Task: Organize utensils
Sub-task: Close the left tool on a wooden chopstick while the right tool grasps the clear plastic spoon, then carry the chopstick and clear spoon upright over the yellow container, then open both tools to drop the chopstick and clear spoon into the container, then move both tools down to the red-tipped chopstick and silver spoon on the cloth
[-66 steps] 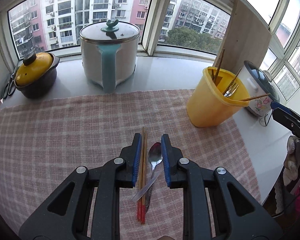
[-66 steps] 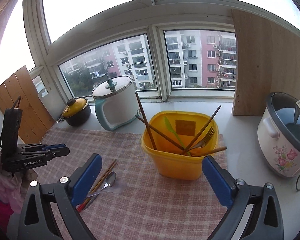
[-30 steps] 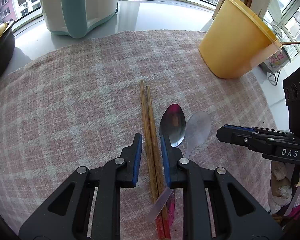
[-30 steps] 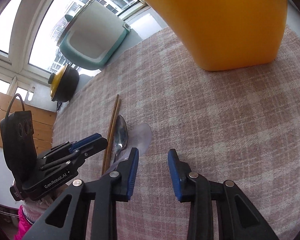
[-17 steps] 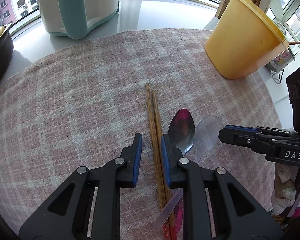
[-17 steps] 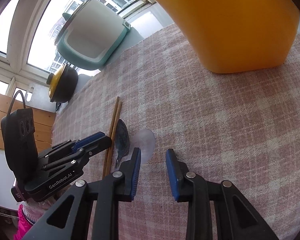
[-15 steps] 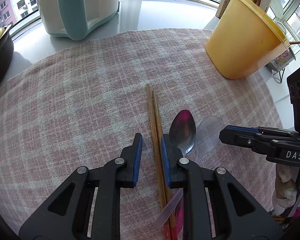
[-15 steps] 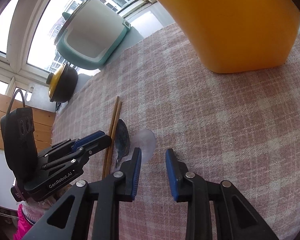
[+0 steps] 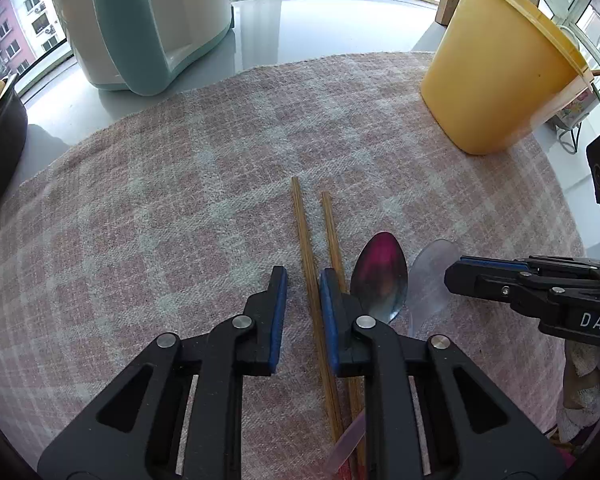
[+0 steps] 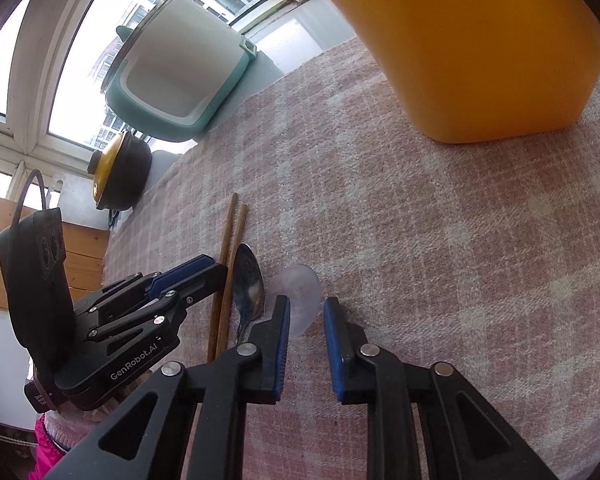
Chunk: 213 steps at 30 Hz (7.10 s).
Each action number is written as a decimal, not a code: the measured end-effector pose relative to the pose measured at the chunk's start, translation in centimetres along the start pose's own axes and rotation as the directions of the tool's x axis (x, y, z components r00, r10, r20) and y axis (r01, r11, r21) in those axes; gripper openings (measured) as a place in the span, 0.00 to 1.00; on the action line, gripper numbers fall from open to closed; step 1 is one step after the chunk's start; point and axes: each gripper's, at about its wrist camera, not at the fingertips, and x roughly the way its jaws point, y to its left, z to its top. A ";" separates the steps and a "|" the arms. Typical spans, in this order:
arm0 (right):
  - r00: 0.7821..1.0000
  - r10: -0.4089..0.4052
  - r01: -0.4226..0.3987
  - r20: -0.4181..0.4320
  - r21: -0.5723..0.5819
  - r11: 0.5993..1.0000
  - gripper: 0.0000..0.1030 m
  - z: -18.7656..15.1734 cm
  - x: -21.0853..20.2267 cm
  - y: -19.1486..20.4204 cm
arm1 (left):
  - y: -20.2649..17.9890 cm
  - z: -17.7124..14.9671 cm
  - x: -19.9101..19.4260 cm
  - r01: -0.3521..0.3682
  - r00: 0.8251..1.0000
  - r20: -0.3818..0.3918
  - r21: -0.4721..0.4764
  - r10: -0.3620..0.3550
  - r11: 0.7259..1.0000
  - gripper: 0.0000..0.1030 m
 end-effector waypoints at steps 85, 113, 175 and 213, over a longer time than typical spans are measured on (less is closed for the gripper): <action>0.972 0.010 0.085 0.236 -0.391 0.916 0.00 7.9 -24.7 -0.1 | -9.8 6.3 -16.7 0.178 0.885 0.458 -0.166 -0.084 0.970 0.03; 0.966 0.045 0.073 0.254 -0.436 0.897 0.00 15.9 -25.0 -0.1 | -12.2 17.5 -14.4 0.178 0.853 0.521 -0.255 -0.020 0.950 0.03; 0.959 0.001 0.115 0.284 -0.391 0.913 0.51 11.5 -23.9 -0.9 | -9.5 11.0 -14.8 0.115 0.893 0.449 -0.234 0.003 0.965 0.38; 0.999 -0.015 0.033 0.048 -0.396 0.918 0.37 0.4 -5.9 4.5 | -0.8 -4.9 -6.3 0.045 0.992 0.125 -0.182 -0.022 0.982 0.24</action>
